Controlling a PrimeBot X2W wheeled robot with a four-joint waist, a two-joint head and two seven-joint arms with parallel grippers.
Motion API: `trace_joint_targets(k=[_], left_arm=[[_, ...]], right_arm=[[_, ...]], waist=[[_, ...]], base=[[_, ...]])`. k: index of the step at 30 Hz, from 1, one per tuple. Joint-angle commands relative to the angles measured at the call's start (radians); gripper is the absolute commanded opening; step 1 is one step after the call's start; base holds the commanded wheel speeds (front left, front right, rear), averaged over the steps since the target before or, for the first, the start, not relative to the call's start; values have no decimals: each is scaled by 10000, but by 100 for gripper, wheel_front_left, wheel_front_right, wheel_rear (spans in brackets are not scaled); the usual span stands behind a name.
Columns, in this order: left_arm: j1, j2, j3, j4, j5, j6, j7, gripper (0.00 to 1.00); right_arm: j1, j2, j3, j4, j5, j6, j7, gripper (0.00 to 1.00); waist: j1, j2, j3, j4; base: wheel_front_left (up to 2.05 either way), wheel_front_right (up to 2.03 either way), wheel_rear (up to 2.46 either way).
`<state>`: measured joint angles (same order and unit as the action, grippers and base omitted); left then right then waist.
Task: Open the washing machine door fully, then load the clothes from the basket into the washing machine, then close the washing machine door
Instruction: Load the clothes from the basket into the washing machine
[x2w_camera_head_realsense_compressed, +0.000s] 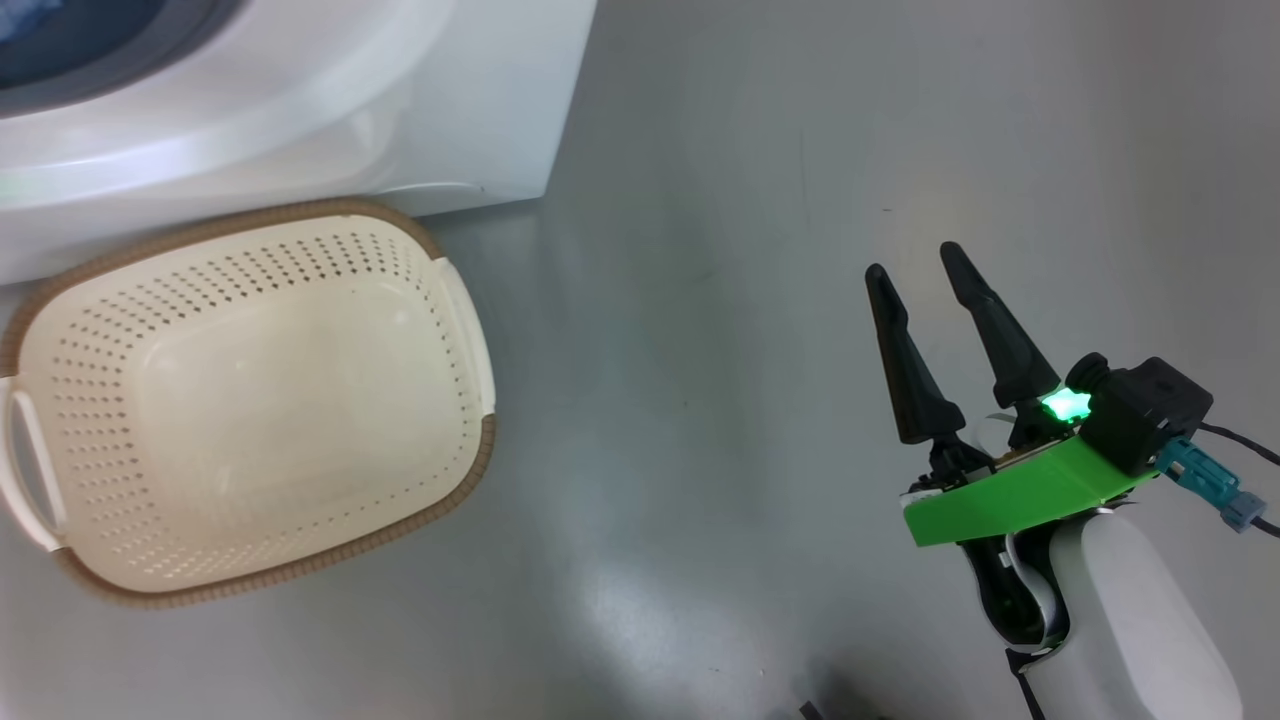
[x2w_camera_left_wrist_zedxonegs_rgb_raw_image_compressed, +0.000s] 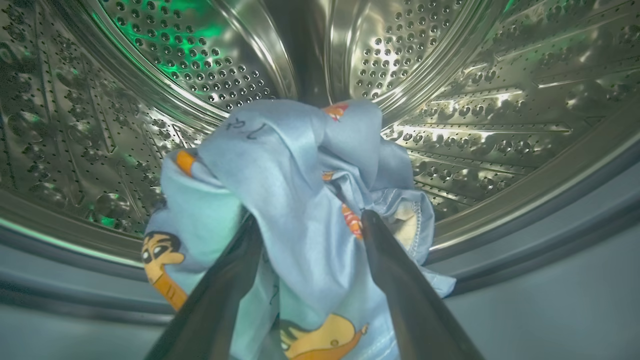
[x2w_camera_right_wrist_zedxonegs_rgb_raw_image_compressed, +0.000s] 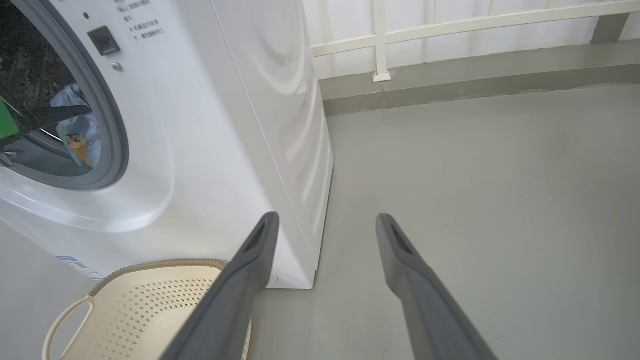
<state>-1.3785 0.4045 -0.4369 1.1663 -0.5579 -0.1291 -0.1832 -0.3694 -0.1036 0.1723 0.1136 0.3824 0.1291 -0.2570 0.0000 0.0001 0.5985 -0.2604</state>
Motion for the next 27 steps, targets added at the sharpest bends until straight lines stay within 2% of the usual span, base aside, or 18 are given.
trace_joint_targets(k=[1, 7, 18, 22, 27], left_arm=[[-76, 388, -68, -217, -417, -14, 134, 100], [301, 328, -397, -475, -936, -14, -102, 100], [2019, 14, -625, -1121, -1908, -15, -751, 100], [2811, 49, -312, -1658, -1983, -15, -779, 100], [4039, -1, 443, -2568, -1551, -12, -783, 100]], right_arm=[[167, -84, 65, -216, 48, 16, -48, 100], [240, -171, -21, -207, 32, 16, -48, 100], [557, -402, -142, -92, 21, 16, -48, 100], [701, -526, -158, 0, 46, 16, -48, 100], [931, -723, -192, 106, 76, 16, -48, 100]], waist=[[0, -1, -89, 161], [0, -1, -292, 362], [0, -1, -1088, 798], [0, -1, -1430, 933], [0, -1, -1873, 1117]], base=[[0, 0, 0], [0, 0, 0], [0, 0, 0], [0, 0, 0], [0, 0, 0]])
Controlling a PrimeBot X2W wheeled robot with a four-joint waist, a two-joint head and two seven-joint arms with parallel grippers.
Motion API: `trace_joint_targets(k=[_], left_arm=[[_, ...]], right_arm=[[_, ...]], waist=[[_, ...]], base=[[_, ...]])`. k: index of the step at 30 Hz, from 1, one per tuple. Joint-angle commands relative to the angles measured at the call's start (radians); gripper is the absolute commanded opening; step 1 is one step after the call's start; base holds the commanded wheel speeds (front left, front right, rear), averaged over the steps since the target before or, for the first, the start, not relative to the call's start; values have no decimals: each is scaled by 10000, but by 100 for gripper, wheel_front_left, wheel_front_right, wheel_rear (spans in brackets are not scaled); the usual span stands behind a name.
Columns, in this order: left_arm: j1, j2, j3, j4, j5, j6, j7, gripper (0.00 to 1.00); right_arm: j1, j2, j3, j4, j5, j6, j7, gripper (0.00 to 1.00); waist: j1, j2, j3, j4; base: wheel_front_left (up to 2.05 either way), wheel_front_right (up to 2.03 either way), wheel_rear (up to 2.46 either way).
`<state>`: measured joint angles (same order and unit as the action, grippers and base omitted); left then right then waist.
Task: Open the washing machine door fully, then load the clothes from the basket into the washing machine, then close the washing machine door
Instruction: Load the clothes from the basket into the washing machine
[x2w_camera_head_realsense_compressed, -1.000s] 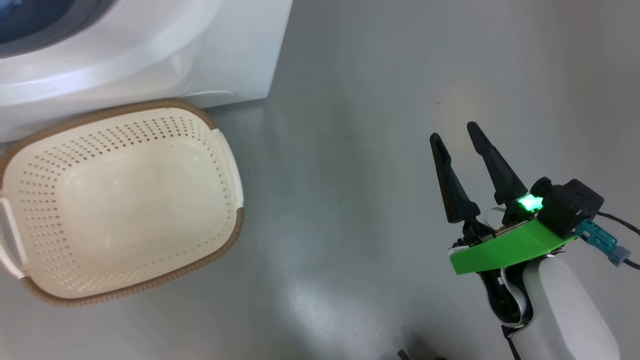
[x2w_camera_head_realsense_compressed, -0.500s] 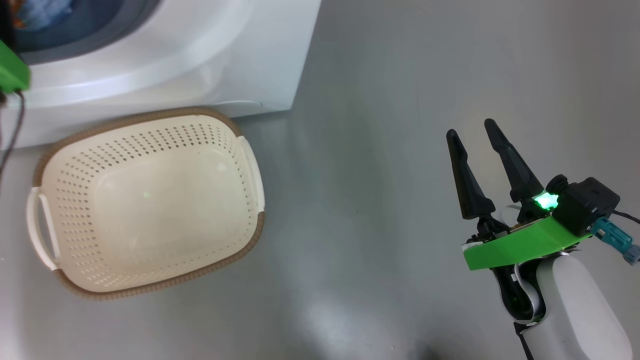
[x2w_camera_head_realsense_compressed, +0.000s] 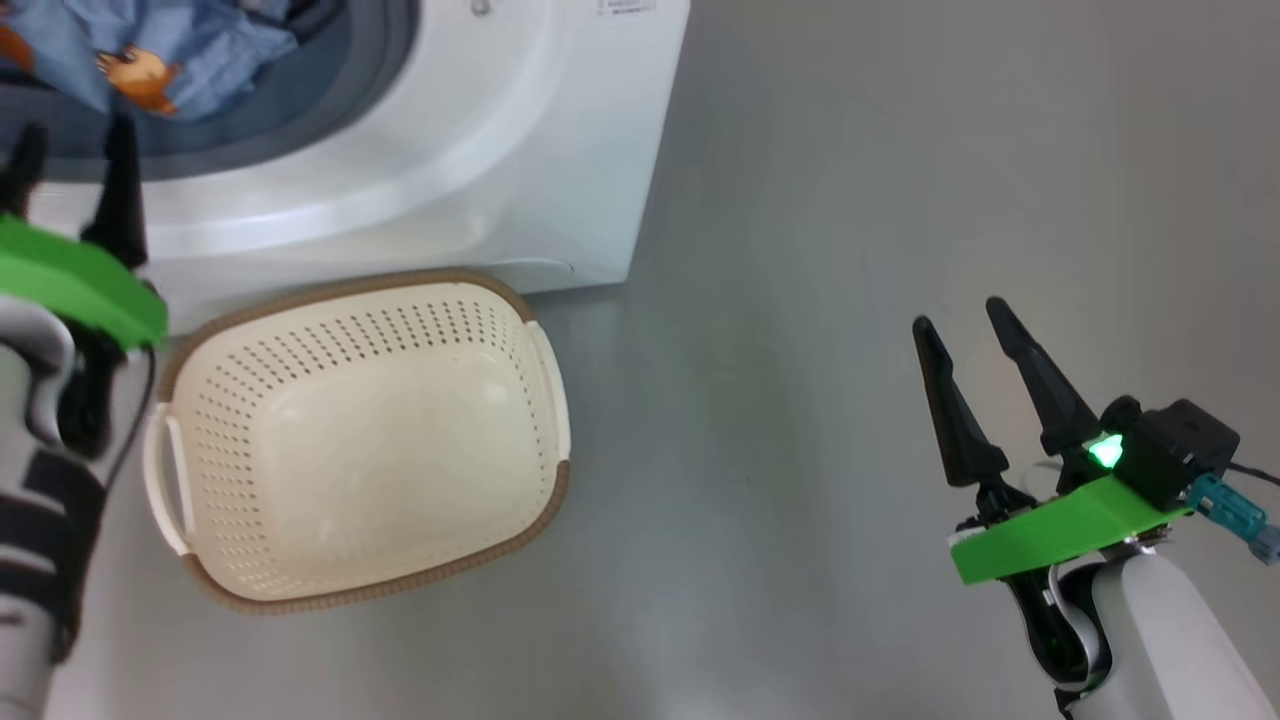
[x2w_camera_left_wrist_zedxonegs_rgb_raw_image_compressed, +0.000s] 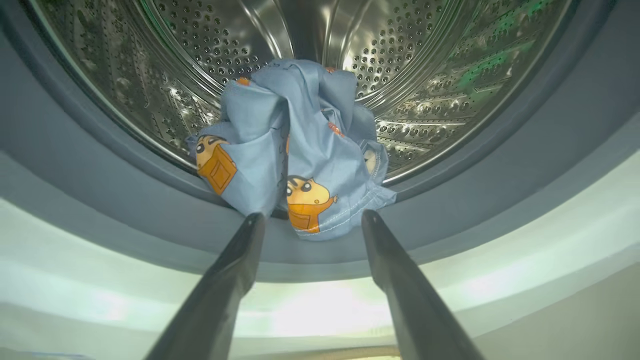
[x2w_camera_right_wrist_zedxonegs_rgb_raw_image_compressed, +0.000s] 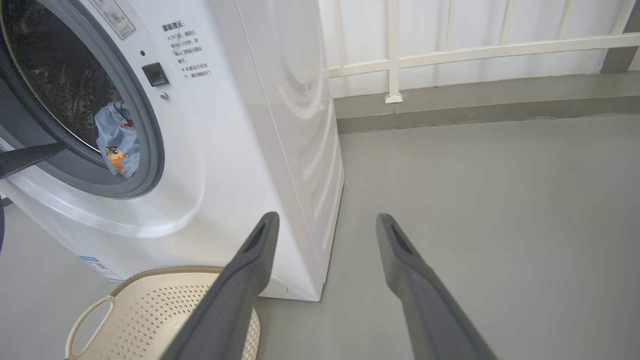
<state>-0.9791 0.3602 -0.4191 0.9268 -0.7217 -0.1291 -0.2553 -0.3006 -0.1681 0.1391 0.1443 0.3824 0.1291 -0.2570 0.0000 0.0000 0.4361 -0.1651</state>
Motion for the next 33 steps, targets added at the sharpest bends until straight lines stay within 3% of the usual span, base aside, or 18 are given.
trace_joint_targets(k=[1, 17, 33], left_arm=[[292, 408, 448, -370, 195, 5, -62, 100], [4025, -521, 3205, -3117, 2107, 62, -64, 100], [6611, -1206, 4568, -4775, 3362, -5, -64, 100]], right_arm=[[293, -117, 135, -177, 82, 16, -48, 100], [1158, -632, -83, 136, 208, 16, -48, 100], [1866, -870, -170, 362, 362, 16, -48, 100]], waist=[[0, 0, -337, 198], [0, 0, -1704, 693], [0, 0, -2742, 751]], base=[[0, 0, 0], [0, 0, 0], [0, 0, 0]])
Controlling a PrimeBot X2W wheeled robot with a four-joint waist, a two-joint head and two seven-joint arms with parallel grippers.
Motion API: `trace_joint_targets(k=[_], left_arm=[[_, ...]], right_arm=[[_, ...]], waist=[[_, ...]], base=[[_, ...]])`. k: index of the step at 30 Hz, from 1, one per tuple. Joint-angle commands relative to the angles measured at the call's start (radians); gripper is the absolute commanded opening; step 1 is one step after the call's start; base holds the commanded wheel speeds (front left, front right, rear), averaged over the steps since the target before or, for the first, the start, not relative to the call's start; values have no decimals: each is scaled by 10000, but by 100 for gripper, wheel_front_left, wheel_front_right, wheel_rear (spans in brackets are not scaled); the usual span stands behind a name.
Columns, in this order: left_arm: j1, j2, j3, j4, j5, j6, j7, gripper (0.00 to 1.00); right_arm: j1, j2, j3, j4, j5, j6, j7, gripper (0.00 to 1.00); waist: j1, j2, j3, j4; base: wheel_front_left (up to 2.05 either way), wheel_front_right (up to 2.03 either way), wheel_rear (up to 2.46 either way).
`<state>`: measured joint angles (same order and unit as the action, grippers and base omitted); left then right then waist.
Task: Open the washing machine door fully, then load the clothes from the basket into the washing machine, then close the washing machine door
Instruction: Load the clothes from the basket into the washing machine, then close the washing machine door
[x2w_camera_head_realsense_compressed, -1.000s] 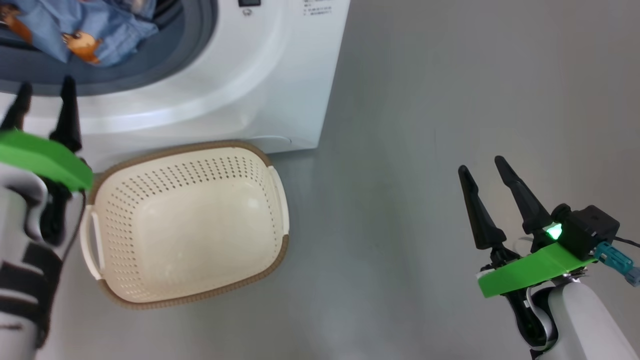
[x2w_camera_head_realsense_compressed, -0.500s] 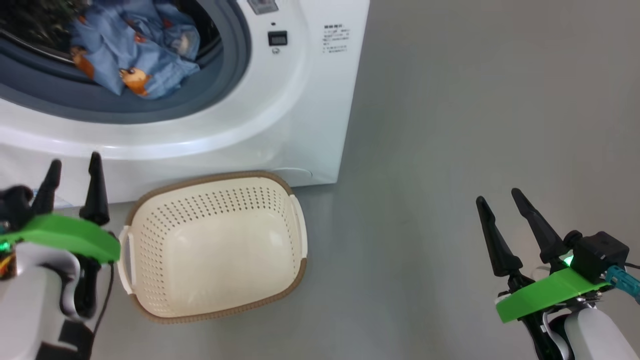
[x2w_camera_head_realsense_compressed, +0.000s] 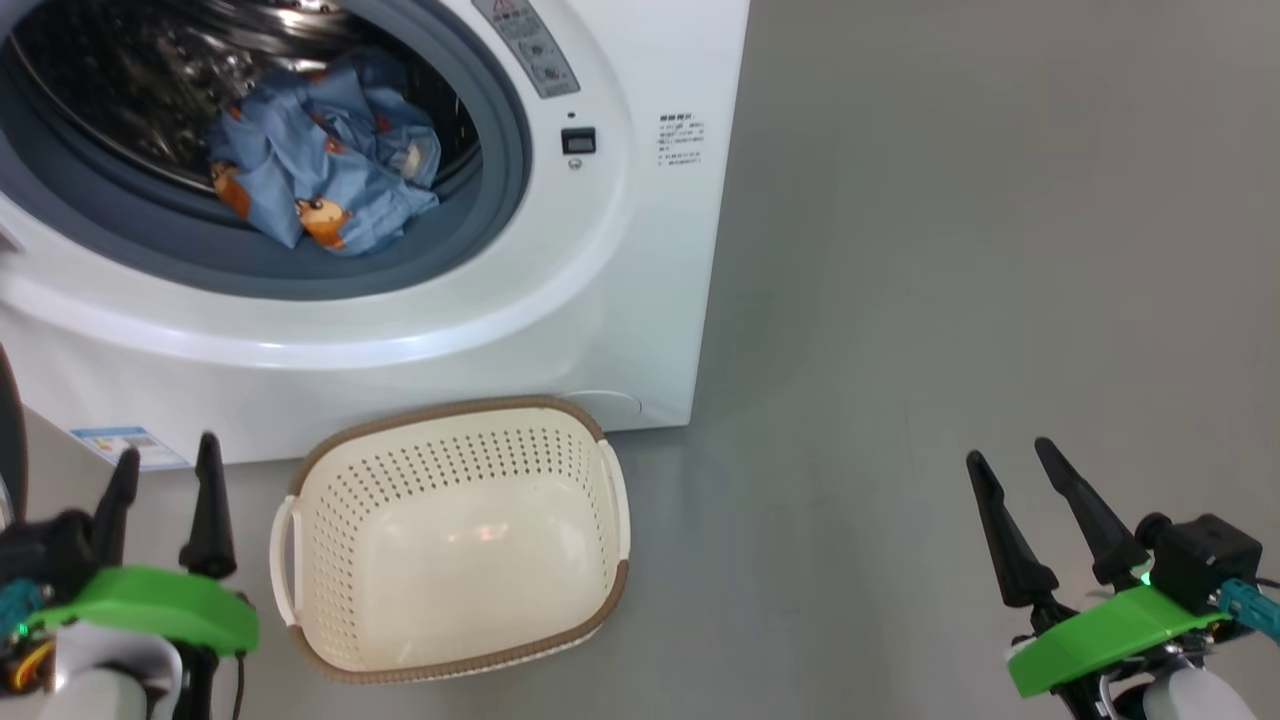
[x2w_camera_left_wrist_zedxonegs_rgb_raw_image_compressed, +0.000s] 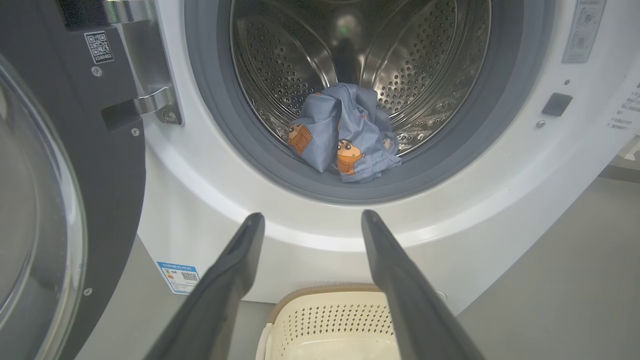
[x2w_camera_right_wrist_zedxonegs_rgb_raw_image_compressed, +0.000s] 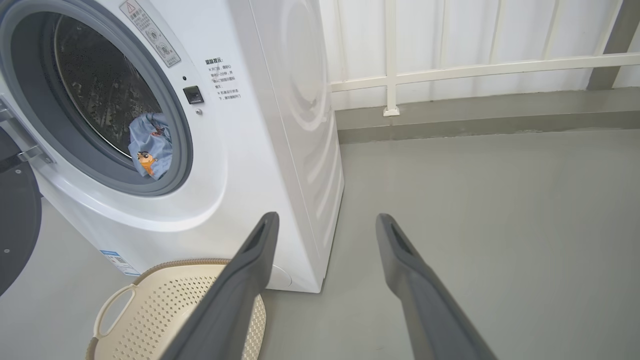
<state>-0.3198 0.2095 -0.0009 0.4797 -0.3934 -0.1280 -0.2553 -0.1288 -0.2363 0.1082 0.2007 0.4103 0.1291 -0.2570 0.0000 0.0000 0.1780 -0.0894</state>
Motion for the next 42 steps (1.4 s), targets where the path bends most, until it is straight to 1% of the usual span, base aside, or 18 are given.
trace_joint_targets(k=[1, 9, 19, 29, 42], left_arm=[[176, 262, 433, -404, 124, -19, -64, 100], [1338, 62, 766, -1186, 163, -24, -64, 100], [2404, -104, 1067, -2048, 379, -26, -64, 100], [2778, -277, 1106, -2366, 422, -26, -64, 100], [2787, -236, 1006, -2436, 285, -26, -64, 100]], right_arm=[[202, -201, 126, -203, 90, 16, -48, 100], [730, -277, -127, -238, 112, 16, -48, 100], [1132, -229, -352, -254, 98, 16, -48, 100], [1219, -183, -398, -285, 58, 16, -48, 100], [1220, -223, -344, -324, 17, 16, -48, 100]], waist=[[0, 0, -230, -5], [0, 0, -651, 4], [0, 0, -884, -9], [0, 0, -979, -15], [0, 0, -1001, 28]], base=[[0, 0, 0], [0, 0, 0], [0, 0, 0], [0, 0, 0], [-9, 9, 0]])
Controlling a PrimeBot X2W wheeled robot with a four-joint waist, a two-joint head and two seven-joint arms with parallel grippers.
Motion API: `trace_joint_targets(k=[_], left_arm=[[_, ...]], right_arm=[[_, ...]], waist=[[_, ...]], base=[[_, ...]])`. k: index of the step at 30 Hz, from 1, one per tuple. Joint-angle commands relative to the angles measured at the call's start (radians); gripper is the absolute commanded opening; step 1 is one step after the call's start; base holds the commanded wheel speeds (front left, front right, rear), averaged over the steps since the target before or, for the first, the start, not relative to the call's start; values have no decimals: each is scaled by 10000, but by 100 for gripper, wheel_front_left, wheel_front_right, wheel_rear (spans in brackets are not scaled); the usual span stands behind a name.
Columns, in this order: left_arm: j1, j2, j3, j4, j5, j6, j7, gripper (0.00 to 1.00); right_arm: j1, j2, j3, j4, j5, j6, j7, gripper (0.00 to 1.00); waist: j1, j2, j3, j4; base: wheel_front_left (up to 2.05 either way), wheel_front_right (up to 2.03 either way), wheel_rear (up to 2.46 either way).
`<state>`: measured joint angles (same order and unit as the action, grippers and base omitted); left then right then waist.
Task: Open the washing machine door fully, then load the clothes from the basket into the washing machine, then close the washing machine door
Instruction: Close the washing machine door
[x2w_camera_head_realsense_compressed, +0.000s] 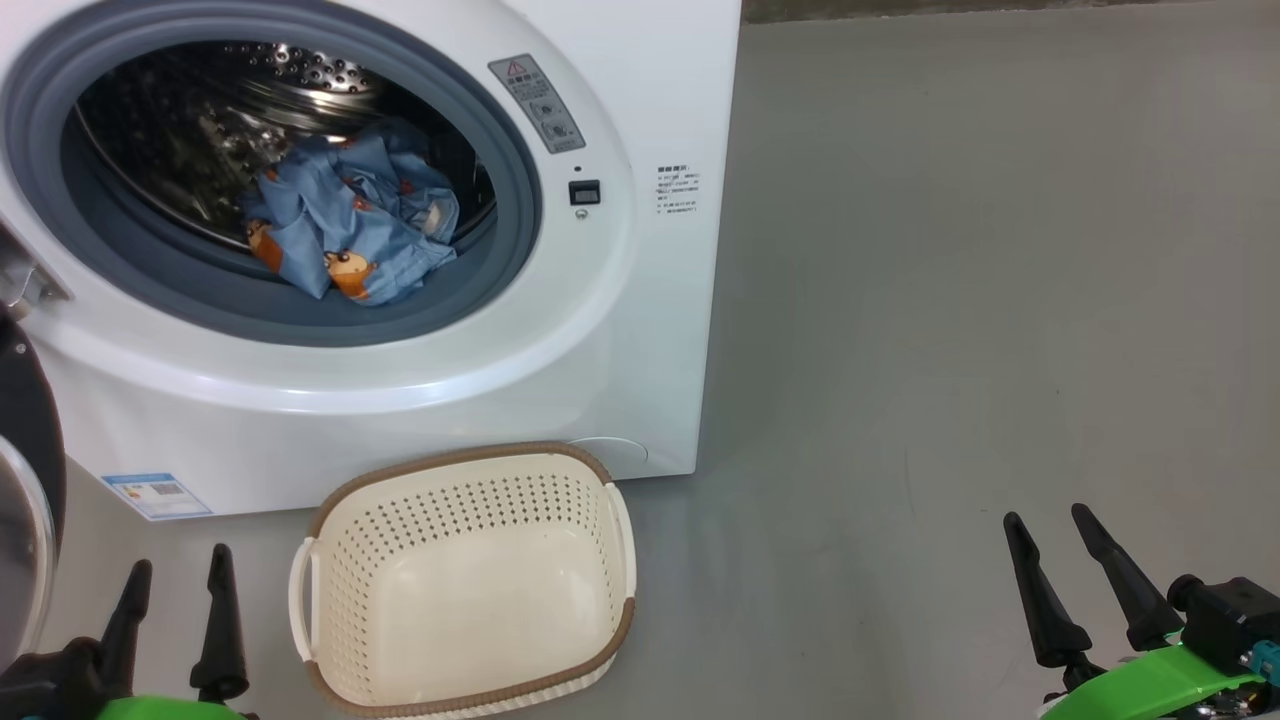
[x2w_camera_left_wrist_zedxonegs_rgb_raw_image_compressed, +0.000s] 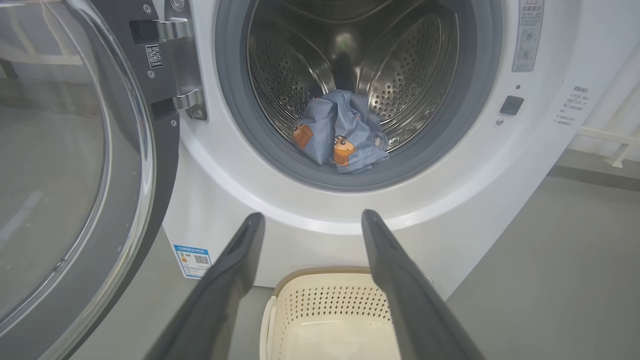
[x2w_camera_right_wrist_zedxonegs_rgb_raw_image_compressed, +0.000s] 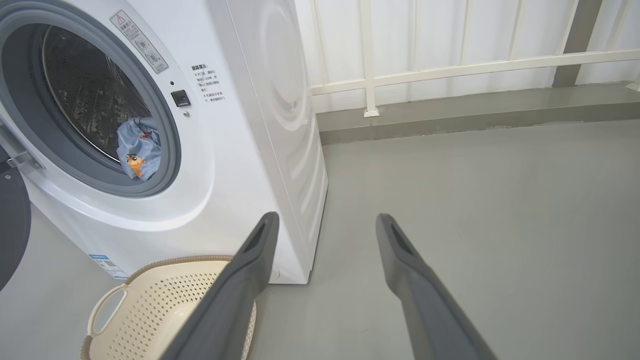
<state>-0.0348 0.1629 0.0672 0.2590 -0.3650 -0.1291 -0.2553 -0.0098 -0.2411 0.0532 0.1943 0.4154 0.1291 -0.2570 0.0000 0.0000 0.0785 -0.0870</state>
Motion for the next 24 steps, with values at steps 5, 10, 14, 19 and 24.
trace_joint_targets(k=[5, 10, 14, 19, 24], left_arm=[[-1, 178, 392, -270, 58, -15, -64, 100], [77, 177, 398, -334, 49, -15, -65, 100], [115, 204, 404, -549, -23, -15, -65, 100], [160, 214, 361, -642, 36, -15, -65, 100], [144, 192, 296, -626, 48, -15, -65, 100]], right_arm=[[71, -181, 241, -256, -48, 16, -48, 100], [107, -200, 255, -274, -37, 16, -48, 100], [100, -212, 249, -299, -28, 16, -48, 100], [102, -229, 258, -317, -22, 16, -48, 100], [78, -222, 271, -331, -25, 16, -48, 100]], waist=[[0, 0, -76, 25], [0, 0, -108, 45], [0, 0, -100, 63], [0, 0, -116, 85], [0, 0, -113, 120]], base=[[-90, 90, 0], [-143, 143, 0], [-111, 111, 0], [-50, 50, 0], [-2, 2, 0]])
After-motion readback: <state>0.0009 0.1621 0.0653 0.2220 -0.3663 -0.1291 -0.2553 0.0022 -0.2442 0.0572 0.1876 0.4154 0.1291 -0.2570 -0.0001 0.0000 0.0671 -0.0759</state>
